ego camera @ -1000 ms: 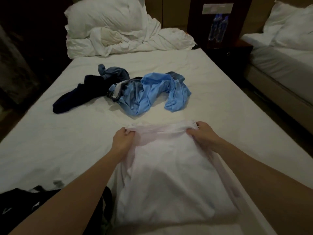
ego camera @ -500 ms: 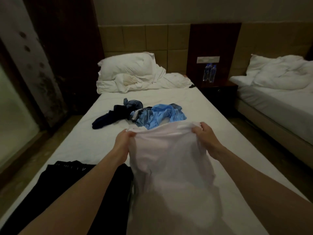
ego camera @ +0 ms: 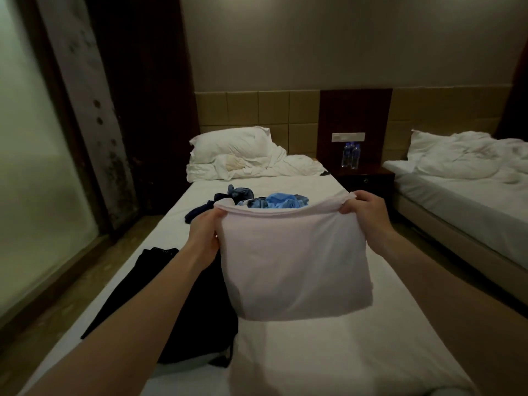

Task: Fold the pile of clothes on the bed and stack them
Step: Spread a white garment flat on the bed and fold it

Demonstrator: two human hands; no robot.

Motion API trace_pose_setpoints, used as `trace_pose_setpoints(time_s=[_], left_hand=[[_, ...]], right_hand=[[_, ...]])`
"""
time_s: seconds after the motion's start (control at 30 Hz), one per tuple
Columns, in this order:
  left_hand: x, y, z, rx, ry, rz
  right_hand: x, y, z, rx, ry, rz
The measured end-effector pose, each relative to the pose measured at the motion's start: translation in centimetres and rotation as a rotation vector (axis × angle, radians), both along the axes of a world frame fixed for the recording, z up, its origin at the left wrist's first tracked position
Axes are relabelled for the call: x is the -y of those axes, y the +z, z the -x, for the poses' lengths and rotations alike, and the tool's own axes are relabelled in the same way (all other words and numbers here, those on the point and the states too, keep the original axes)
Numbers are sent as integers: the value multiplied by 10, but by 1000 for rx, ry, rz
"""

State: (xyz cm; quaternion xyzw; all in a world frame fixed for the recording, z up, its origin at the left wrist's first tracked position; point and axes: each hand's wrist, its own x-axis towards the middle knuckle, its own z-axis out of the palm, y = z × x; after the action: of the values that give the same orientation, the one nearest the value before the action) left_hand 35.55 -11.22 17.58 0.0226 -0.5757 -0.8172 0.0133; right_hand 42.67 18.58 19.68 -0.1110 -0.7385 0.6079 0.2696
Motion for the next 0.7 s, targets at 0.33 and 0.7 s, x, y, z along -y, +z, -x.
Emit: trace_pose_setpoints(time_s=[0.33, 0.7], left_hand=[[102, 33, -61, -138, 157, -68], [239, 45, -8, -61, 353, 126]], right_hand=[[90, 28, -30, -60, 214, 201], [221, 11, 60, 167, 362, 374]])
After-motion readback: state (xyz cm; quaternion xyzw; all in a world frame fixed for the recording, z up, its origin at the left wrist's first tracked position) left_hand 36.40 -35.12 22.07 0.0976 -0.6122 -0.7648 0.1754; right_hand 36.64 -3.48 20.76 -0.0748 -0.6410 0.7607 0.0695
